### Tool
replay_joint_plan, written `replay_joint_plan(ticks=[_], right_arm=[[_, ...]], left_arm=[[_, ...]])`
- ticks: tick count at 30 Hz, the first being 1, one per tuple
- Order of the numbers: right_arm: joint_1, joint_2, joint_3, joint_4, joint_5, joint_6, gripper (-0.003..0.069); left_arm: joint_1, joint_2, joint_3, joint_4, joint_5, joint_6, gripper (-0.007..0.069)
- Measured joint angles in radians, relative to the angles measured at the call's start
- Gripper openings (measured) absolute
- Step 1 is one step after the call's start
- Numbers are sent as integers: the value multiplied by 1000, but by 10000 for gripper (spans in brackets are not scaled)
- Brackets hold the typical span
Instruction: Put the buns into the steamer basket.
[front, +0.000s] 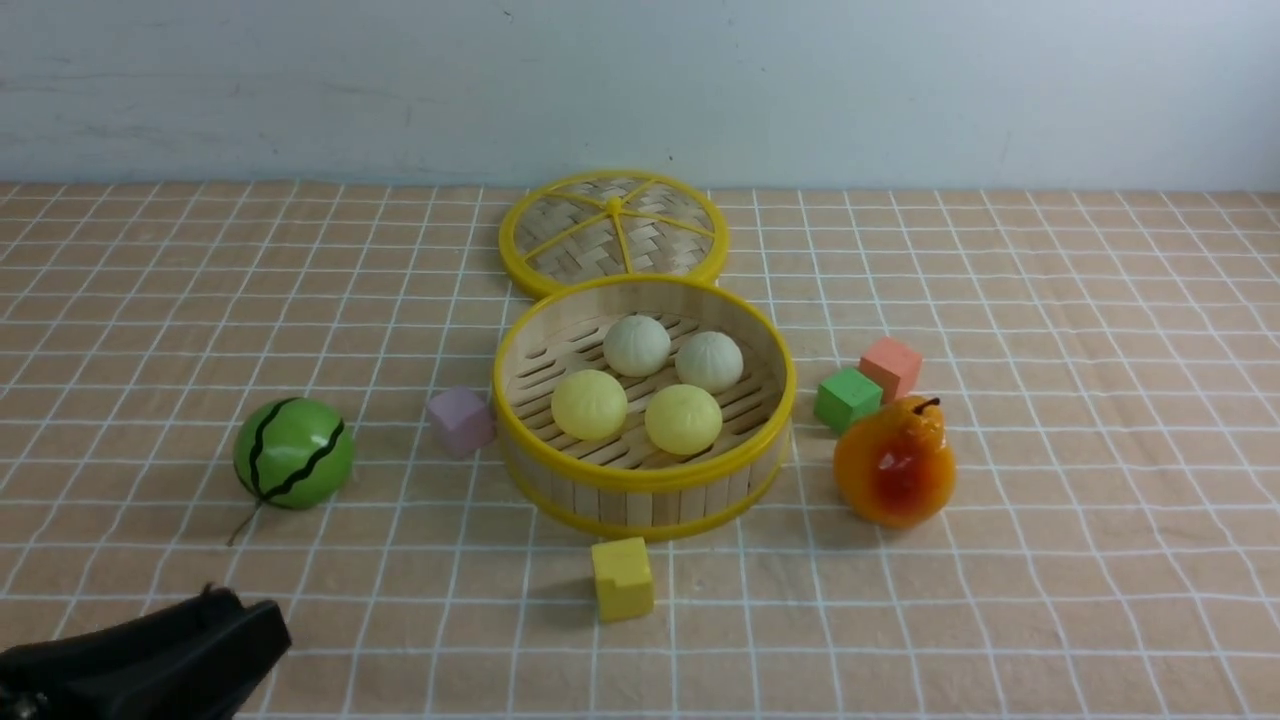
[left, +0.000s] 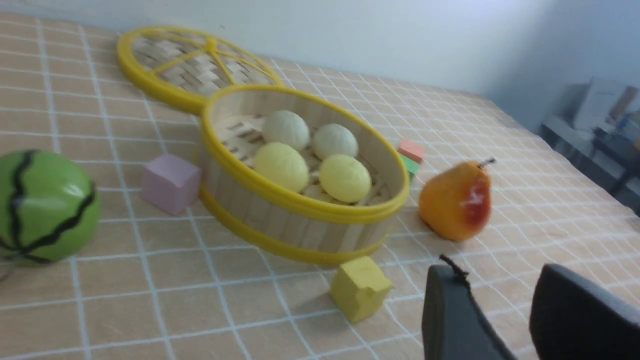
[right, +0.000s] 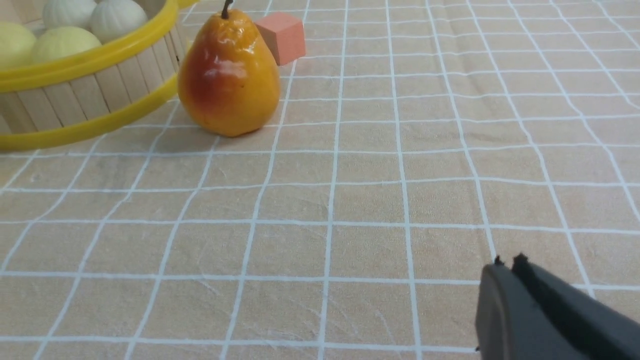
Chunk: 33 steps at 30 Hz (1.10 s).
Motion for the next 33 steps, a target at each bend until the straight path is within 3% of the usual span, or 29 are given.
replay_joint_plan(ticks=[1, 2, 4, 7, 9, 16, 33], right_arm=[[0, 0, 0, 0, 0, 0, 11], [0, 0, 0, 0, 0, 0, 11], [0, 0, 0, 0, 0, 0, 11], [0, 0, 0, 0, 0, 0, 11], [0, 0, 0, 0, 0, 0, 13], [0, -1, 0, 0, 1, 0, 14], [0, -1, 0, 0, 1, 0, 32]], left_arm=[[0, -3, 2, 1, 0, -1, 229], [73, -39, 23, 19, 3, -15, 197], [125, -77, 39, 48, 17, -32, 160], [262, -240, 102, 169, 101, -93, 6], [313, -305, 133, 197, 154, -116, -13], [424, -424, 205, 224, 430, -173, -13], [424, -425, 205, 215, 441, -180, -13]])
